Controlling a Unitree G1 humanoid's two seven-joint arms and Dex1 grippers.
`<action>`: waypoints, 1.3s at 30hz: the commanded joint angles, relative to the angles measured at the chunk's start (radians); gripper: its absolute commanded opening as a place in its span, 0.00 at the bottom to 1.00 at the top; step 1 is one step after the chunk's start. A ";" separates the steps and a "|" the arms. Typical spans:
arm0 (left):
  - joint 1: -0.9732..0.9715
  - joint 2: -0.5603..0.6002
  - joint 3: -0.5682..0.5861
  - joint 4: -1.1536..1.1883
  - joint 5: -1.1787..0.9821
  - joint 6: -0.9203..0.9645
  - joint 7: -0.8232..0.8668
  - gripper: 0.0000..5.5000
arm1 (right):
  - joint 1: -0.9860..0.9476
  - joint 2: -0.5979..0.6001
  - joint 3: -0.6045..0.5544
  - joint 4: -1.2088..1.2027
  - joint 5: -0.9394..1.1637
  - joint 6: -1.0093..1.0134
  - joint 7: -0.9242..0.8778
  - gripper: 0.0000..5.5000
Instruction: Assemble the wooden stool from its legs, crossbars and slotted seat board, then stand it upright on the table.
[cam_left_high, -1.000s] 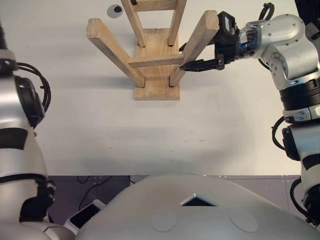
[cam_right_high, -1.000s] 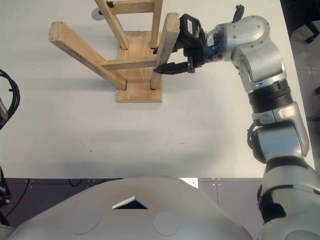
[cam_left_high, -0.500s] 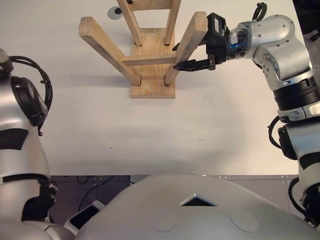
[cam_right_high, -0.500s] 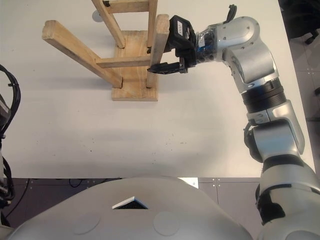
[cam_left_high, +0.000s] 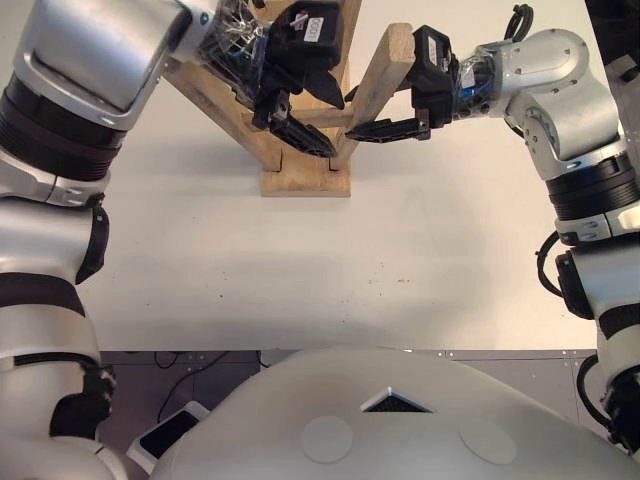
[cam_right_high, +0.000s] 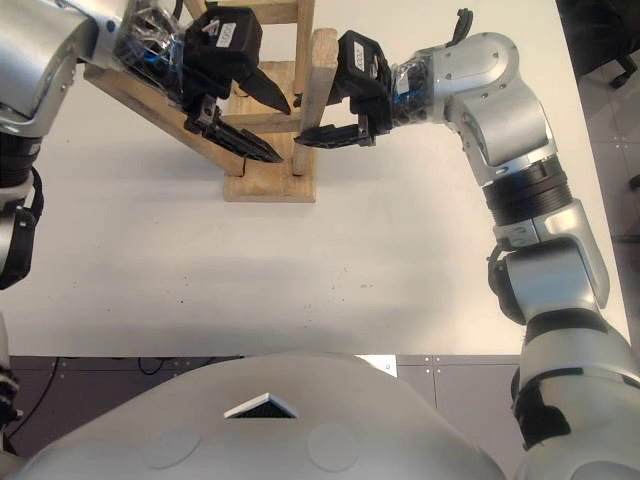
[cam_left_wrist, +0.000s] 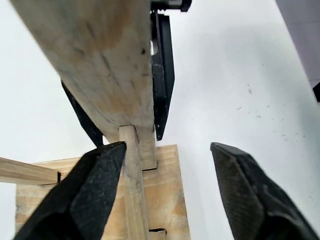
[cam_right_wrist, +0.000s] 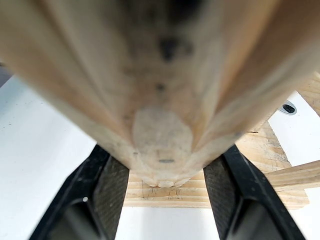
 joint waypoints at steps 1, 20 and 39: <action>0.018 0.014 -0.051 0.031 0.094 -0.053 -0.008 0.46 | 0.083 -0.014 0.174 0.078 -0.227 0.077 -0.009 0.37; 0.236 -0.095 -0.083 0.032 0.150 -0.013 0.071 0.00 | 0.061 -0.002 0.205 0.054 -0.218 0.110 -0.030 0.37; -0.175 -0.086 0.757 0.110 -0.334 0.240 0.383 0.31 | 0.108 -0.030 0.072 0.032 -0.178 0.122 -0.076 0.53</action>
